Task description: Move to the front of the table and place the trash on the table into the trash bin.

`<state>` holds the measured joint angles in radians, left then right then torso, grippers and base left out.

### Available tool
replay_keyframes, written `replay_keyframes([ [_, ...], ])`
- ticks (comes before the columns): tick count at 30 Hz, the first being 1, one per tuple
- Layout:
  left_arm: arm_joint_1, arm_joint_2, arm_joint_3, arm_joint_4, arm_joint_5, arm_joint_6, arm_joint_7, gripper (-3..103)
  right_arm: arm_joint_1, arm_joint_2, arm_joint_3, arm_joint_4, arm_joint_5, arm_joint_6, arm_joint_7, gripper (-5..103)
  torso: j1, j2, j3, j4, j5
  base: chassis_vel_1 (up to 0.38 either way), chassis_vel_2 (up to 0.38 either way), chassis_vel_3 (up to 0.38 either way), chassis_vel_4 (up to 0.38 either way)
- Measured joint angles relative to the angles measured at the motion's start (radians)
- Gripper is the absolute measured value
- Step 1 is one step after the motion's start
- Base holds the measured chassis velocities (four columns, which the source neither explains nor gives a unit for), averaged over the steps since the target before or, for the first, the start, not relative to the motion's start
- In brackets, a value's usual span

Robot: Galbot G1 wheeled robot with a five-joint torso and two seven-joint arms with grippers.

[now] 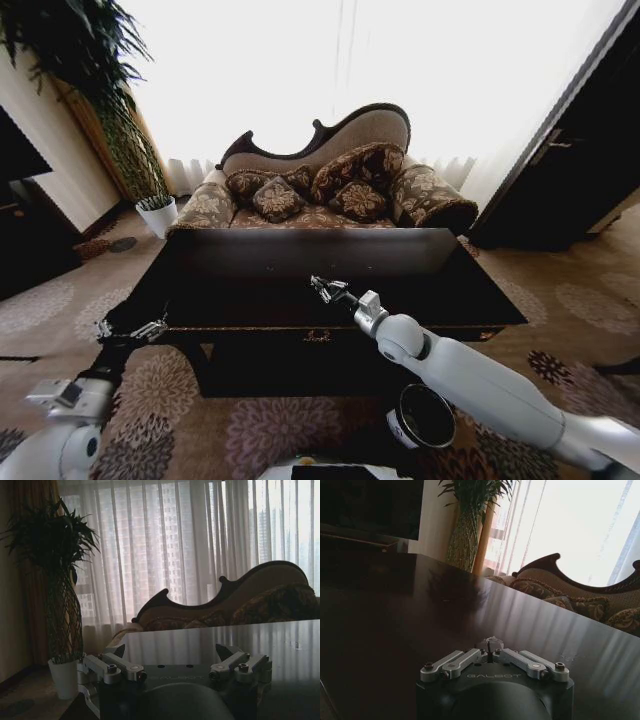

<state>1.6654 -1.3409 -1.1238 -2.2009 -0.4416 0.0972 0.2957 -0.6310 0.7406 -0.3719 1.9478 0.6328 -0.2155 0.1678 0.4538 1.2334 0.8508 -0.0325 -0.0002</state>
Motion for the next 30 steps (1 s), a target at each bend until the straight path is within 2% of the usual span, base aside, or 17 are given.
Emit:
replay_keyframes([
  [8, -0.004, 0.001, 0.002, 0.004, 0.001, 0.0, 0.0, 100, -0.01, -0.004, 0.027, 0.016, 0.018, 0.011, -0.002, 0, 0.0, 0.0, 0.0, 0.0, 0.0, 0.0, 0.0, 0.0, 0.0],
  [13, -0.011, 0.003, 0.007, 0.013, 0.001, 0.0, 0.0, 100, -0.011, -0.042, 0.095, 0.062, 0.082, 0.019, -0.001, 0, 0.0, 0.0, 0.0, 0.0003, 0.0001, 0.0, 0.0, 0.0, 0.0],
  [16, -0.02, 0.007, 0.015, 0.022, -0.001, 0.0, 0.0, 100, -0.052, -0.087, 0.168, 0.104, 0.113, 0.019, -0.001, 0, 0.0, 0.0, 0.0, 0.0002, -0.0002, 0.0, 0.0, 0.0, 0.0],
  [19, -0.037, 0.01, 0.028, 0.034, -0.001, 0.001, -0.001, 100, -0.175, -0.114, 0.285, 0.163, 0.137, 0.017, 0.004, 0, 0.0, 0.0, 0.0, 0.0002, 0.0, 0.0, 0.0, 0.0, 0.0],
  [20, -0.037, 0.01, 0.028, 0.034, -0.001, 0.001, -0.001, 100, -0.175, -0.114, 0.285, 0.163, 0.137, 0.017, 0.004, 0, 0.0, 0.0, 0.0, 0.0002, 0.0, 0.0, 0.0, 0.0, 0.0],
  [23, -0.06, 0.01, 0.041, 0.049, -0.002, 0.003, -0.002, 100, -0.355, -0.115, 0.437, 0.236, 0.163, 0.011, 0.02, 0, 0.0, 0.0, 0.0, -0.0008, -0.0001, 0.0, 0.0, 0.0, 0.0],
  [25, -0.067, 0.0, 0.04, 0.05, -0.004, 0.003, -0.003, 100, -0.443, -0.113, 0.518, 0.271, 0.169, 0.012, 0.024, 0, 0.0, 0.0, 0.0, 0.0002, 0.0002, 0.0, 0.0, 0.0, 0.0],
  [26, -0.067, 0.0, 0.04, 0.05, -0.004, 0.003, -0.003, 100, -0.443, -0.113, 0.518, 0.271, 0.169, 0.012, 0.024, 0, 0.0, 0.0, 0.0, 0.0002, 0.0002, 0.0, 0.0, 0.0, 0.0],
  [28, -0.082, -0.006, 0.048, 0.049, -0.007, 0.003, -0.004, 100, -0.561, -0.098, 0.636, 0.315, 0.169, 0.018, 0.023, 0, 0.0, 0.0, 0.0, 0.0006, -0.0001, 0.0, 0.0, 0.0, 0.0],
  [30, -0.094, -0.007, 0.066, 0.049, -0.008, 0.004, -0.004, 100, -0.688, -0.067, 0.754, 0.355, 0.161, 0.024, 0.017, 0, 0.0, 0.0, 0.0, -0.0003, -0.0001, 0.0, 0.0, 0.0, 0.0],
])
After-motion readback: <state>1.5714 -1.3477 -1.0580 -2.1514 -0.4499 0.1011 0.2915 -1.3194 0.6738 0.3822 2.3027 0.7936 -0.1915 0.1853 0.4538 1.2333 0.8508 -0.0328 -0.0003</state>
